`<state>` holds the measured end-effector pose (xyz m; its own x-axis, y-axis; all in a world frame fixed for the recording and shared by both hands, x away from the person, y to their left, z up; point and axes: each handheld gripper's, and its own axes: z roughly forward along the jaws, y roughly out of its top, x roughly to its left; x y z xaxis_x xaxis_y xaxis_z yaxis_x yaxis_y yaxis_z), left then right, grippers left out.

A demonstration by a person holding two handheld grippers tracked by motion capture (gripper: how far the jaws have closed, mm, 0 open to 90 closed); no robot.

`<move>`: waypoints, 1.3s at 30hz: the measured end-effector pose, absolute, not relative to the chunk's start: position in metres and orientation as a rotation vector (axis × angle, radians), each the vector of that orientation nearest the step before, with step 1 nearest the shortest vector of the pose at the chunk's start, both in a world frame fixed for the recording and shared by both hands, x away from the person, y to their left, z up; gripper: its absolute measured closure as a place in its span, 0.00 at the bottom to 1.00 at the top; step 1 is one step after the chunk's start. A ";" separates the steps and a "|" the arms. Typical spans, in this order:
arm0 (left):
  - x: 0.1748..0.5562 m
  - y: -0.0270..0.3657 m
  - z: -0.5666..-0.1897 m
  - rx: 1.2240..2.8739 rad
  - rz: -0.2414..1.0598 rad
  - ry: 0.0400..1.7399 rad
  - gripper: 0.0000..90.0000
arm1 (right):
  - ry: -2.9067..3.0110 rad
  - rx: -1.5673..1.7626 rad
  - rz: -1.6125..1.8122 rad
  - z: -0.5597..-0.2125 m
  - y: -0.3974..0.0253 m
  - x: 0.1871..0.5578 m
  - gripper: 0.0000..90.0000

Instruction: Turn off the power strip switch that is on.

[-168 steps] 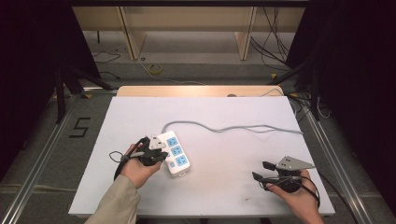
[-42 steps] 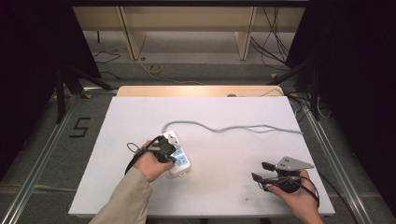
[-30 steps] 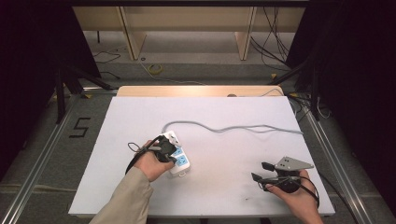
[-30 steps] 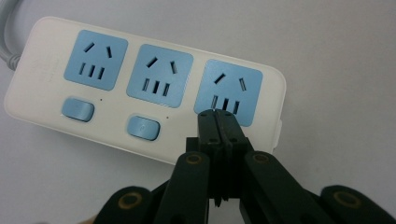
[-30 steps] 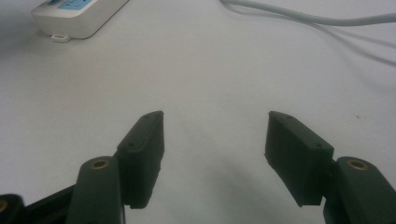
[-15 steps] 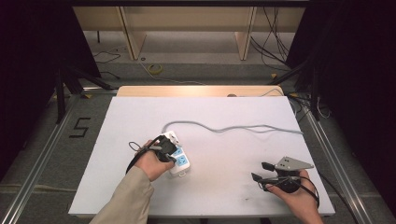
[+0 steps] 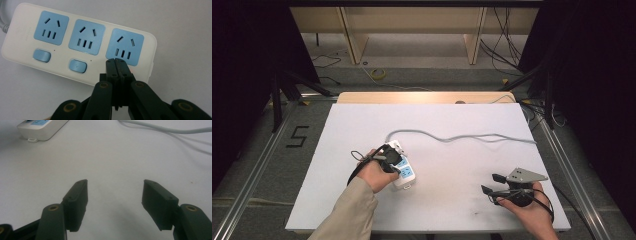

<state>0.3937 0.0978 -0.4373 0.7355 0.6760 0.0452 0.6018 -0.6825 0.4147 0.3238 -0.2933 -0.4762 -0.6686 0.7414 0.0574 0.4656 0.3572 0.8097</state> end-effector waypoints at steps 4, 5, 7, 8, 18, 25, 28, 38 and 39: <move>0.394 0.097 -0.437 2.569 0.278 0.991 1.00 | 2.306 1.063 1.217 -0.476 -0.293 0.324 0.43; 0.393 0.096 -0.437 2.574 0.278 0.990 1.00 | 2.306 1.063 1.217 -0.476 -0.293 0.324 0.43; 0.394 0.096 -0.437 2.582 0.276 0.986 1.00 | 2.306 1.063 1.217 -0.476 -0.293 0.324 0.43; 0.394 0.096 -0.437 2.579 0.275 0.989 1.00 | 2.306 1.064 1.217 -0.476 -0.293 0.324 0.43; 0.394 0.094 -0.436 2.596 0.285 0.993 1.00 | 2.307 1.062 1.216 -0.476 -0.293 0.324 0.43; 0.394 0.094 -0.437 2.596 0.289 0.998 1.00 | 2.308 1.061 1.215 -0.476 -0.293 0.324 0.43; 0.394 0.093 -0.437 2.595 0.287 1.001 1.00 | 2.307 1.061 1.216 -0.476 -0.293 0.324 0.43; 0.394 0.094 -0.437 2.594 0.287 0.998 1.00 | 2.308 1.060 1.215 -0.476 -0.293 0.323 0.43; 0.394 0.094 -0.437 2.594 0.288 0.996 1.00 | 2.307 1.060 1.215 -0.476 -0.293 0.323 0.43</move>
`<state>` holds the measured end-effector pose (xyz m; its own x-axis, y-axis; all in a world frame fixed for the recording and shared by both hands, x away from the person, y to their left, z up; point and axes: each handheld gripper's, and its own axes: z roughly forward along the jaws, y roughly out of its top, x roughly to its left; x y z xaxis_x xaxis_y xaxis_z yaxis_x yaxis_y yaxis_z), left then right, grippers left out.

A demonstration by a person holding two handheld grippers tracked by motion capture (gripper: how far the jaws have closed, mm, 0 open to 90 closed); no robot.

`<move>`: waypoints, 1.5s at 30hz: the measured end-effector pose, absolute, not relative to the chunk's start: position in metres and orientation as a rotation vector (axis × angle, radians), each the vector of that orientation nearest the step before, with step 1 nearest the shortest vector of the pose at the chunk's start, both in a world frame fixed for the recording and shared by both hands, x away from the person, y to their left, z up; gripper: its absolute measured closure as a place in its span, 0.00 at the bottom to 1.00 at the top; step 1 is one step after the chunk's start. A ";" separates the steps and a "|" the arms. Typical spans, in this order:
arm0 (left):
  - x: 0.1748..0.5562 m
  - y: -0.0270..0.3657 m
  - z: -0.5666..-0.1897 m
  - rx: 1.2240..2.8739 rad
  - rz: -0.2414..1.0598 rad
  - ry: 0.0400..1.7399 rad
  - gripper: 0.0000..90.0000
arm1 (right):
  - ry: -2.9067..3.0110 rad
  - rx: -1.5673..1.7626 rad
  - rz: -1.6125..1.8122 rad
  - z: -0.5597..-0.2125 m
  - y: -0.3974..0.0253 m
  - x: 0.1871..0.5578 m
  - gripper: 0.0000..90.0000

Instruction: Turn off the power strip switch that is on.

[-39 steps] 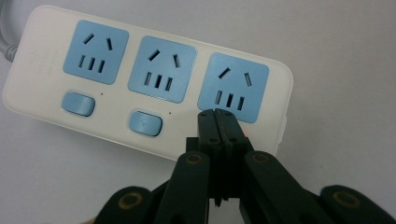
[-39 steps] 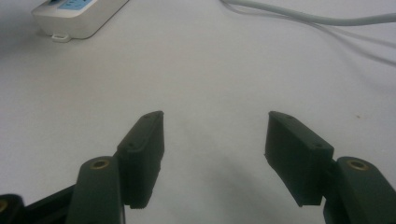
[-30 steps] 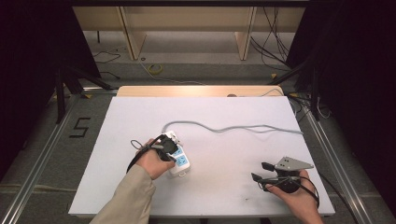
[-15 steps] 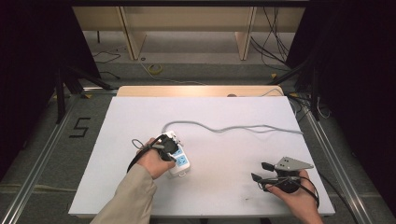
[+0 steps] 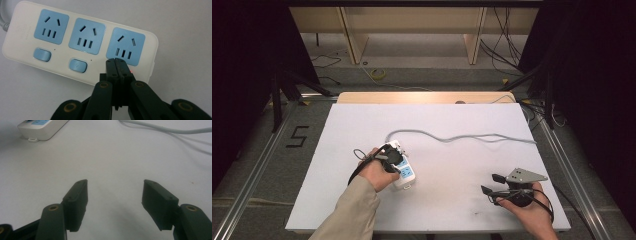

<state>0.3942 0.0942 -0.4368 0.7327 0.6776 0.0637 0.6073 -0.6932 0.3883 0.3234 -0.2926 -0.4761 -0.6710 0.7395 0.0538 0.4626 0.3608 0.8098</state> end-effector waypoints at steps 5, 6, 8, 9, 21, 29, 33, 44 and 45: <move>0.394 0.095 -0.437 2.594 0.287 0.995 1.00 | 2.307 1.061 1.215 -0.476 -0.292 0.323 0.43; 0.394 0.095 -0.437 2.594 0.285 0.994 1.00 | 2.307 1.061 1.215 -0.476 -0.292 0.323 0.43; 0.394 0.095 -0.437 2.594 0.282 0.995 1.00 | 2.307 1.061 1.215 -0.476 -0.292 0.323 0.43; 0.394 0.095 -0.438 2.603 0.281 0.992 1.00 | 2.308 1.062 1.215 -0.476 -0.292 0.323 0.43; 0.393 0.095 -0.438 2.600 0.295 0.977 1.00 | 2.308 1.060 1.214 -0.476 -0.293 0.324 0.43; 0.393 0.097 -0.438 2.578 0.279 0.986 1.00 | 2.306 1.060 1.215 -0.476 -0.293 0.324 0.43; 0.393 0.097 -0.438 2.580 0.281 0.980 1.00 | 2.307 1.059 1.216 -0.476 -0.293 0.324 0.43; 0.392 0.100 -0.436 2.548 0.283 0.988 1.00 | 2.307 1.059 1.216 -0.476 -0.293 0.324 0.43; 0.392 0.101 -0.436 2.546 0.281 0.987 1.00 | 2.307 1.058 1.216 -0.476 -0.293 0.324 0.43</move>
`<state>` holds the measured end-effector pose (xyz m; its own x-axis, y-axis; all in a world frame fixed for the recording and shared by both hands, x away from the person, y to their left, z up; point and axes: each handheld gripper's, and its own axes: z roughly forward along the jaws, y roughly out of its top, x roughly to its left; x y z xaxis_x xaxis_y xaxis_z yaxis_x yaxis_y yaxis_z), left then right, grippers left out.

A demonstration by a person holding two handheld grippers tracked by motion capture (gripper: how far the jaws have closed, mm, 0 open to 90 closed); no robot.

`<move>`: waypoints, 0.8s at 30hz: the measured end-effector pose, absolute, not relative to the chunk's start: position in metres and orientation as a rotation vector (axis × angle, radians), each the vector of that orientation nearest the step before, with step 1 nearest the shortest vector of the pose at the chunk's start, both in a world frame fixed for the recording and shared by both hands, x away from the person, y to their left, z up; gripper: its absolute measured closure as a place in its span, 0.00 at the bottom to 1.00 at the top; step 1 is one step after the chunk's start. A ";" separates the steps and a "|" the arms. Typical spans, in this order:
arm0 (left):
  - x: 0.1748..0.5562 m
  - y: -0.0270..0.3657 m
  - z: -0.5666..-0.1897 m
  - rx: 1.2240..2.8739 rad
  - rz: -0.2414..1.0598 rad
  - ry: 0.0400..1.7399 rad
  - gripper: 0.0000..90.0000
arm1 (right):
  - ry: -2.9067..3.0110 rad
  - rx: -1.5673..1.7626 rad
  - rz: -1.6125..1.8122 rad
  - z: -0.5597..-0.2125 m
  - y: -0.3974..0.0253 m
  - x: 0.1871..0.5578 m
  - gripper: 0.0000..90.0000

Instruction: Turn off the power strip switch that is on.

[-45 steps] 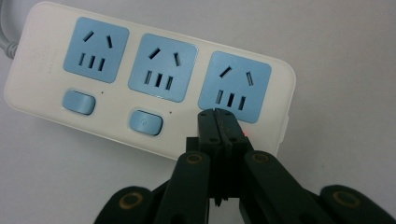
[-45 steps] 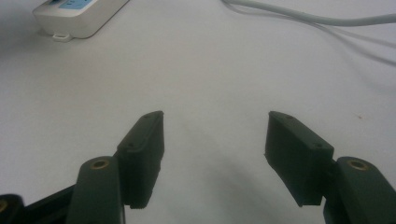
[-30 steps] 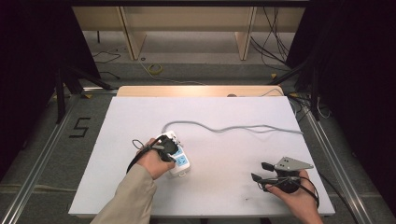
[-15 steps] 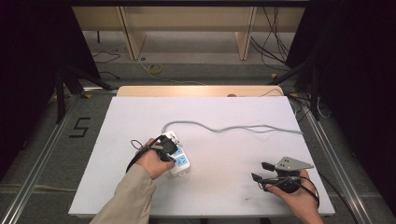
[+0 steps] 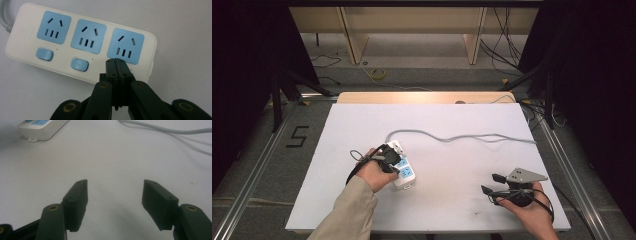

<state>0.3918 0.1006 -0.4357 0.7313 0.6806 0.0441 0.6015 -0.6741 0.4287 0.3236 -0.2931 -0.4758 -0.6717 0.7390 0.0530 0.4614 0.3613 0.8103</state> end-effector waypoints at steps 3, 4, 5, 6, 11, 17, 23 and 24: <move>0.392 0.101 -0.436 2.539 0.293 0.984 1.00 | 2.307 1.059 1.215 -0.476 -0.293 0.324 0.43; 0.392 0.102 -0.436 2.537 0.295 0.983 1.00 | 2.307 1.059 1.215 -0.476 -0.293 0.324 0.43; 0.392 0.102 -0.436 2.535 0.296 0.983 0.99 | 2.307 1.061 1.215 -0.476 -0.293 0.324 0.43; 0.391 0.102 -0.436 2.531 0.297 0.986 0.99 | 2.307 1.060 1.215 -0.476 -0.294 0.324 0.43; 0.389 0.104 -0.433 2.497 0.308 0.984 0.93 | 2.307 1.060 1.216 -0.476 -0.293 0.324 0.43; 0.387 0.108 -0.430 2.467 0.327 0.986 0.88 | 2.306 1.061 1.216 -0.476 -0.294 0.324 0.43; 0.384 0.115 -0.427 2.388 0.384 0.971 0.77 | 2.302 1.061 1.222 -0.476 -0.293 0.324 0.43; 0.384 0.116 -0.427 2.371 0.396 0.965 0.73 | 2.302 1.058 1.223 -0.476 -0.294 0.324 0.43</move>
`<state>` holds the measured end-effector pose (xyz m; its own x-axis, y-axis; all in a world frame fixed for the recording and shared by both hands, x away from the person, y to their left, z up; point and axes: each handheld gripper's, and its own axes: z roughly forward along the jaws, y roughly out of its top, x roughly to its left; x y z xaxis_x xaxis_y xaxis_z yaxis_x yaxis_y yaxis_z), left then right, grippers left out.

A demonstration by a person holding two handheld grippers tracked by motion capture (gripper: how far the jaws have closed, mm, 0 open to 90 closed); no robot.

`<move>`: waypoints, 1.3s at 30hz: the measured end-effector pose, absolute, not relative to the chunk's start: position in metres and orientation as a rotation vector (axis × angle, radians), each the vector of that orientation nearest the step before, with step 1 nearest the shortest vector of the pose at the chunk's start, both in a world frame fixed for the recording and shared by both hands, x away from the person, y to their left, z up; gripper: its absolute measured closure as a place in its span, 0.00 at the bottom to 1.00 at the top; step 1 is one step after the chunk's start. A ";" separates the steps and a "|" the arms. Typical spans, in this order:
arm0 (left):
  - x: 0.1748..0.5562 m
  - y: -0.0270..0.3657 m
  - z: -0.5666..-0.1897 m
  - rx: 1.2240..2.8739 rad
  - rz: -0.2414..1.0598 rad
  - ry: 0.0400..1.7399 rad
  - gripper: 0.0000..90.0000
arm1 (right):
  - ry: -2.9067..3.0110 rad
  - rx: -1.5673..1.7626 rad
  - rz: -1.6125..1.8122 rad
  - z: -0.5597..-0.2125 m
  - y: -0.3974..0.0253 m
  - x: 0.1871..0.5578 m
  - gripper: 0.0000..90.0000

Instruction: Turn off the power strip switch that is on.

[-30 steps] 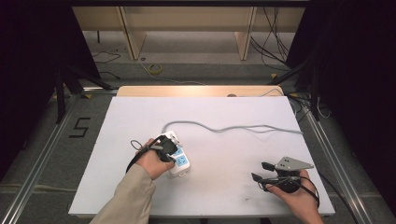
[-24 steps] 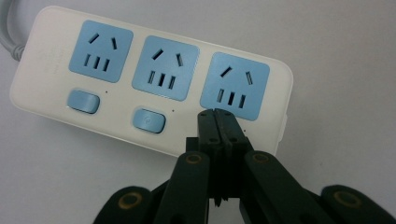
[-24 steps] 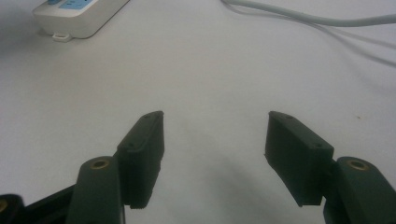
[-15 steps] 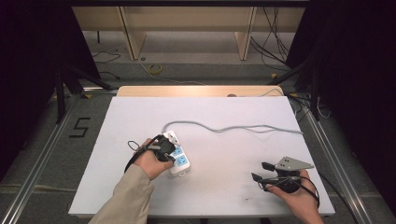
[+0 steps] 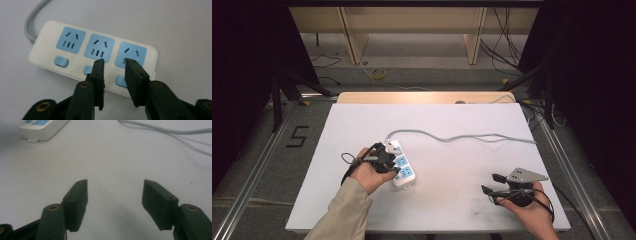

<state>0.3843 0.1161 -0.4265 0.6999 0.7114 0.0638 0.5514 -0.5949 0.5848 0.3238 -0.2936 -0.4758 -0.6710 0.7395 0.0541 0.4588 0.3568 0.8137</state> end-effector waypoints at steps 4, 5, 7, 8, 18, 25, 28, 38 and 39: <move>0.383 0.120 -0.428 2.307 0.443 0.954 0.60 | 2.303 1.058 1.222 -0.476 -0.293 0.324 0.43; 0.383 0.121 -0.429 2.294 0.444 0.948 0.54 | 2.303 1.058 1.222 -0.476 -0.293 0.324 0.43; 0.383 0.124 -0.431 2.280 0.437 0.943 0.52 | 2.303 1.057 1.223 -0.476 -0.293 0.324 0.43; 0.383 0.126 -0.431 2.276 0.440 0.944 0.49 | 2.303 1.057 1.223 -0.476 -0.294 0.324 0.43; 0.377 0.143 -0.440 2.198 0.455 0.972 0.28 | 2.304 1.059 1.223 -0.476 -0.293 0.323 0.43; 0.369 0.157 -0.443 2.154 0.468 0.964 0.24 | 2.303 1.056 1.223 -0.476 -0.293 0.323 0.43; 0.364 0.166 -0.447 2.138 0.484 0.977 0.23 | 2.303 1.056 1.224 -0.476 -0.293 0.323 0.43; 0.352 0.189 -0.459 2.099 0.530 1.023 0.20 | 2.307 1.055 1.222 -0.475 -0.293 0.323 0.43; 0.351 0.190 -0.460 2.101 0.533 1.032 0.20 | 2.308 1.054 1.222 -0.476 -0.293 0.323 0.43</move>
